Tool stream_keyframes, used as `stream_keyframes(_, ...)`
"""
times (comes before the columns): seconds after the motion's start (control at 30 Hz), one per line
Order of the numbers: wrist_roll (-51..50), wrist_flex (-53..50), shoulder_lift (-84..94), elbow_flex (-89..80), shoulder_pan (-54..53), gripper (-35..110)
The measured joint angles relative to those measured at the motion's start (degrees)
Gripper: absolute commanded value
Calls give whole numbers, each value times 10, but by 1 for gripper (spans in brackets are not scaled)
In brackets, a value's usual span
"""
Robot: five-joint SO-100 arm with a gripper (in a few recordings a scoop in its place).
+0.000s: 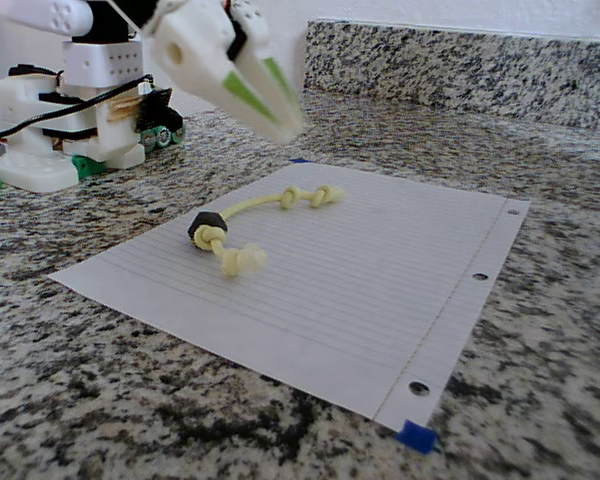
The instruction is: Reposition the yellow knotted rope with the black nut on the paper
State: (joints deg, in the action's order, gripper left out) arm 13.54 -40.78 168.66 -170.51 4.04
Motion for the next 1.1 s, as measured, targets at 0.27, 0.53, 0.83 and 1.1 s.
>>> stream_keyframes(0.27, 192, 11, -314, 203, -61, 0)
stream_keyframes(0.53, 368, 7, -515, 326, -109, 0)
stream_keyframes(0.83, 486, -22, -664, 431, -142, 0)
stream_keyframes(1.1, 513, -23, -727, 445, -164, 0)
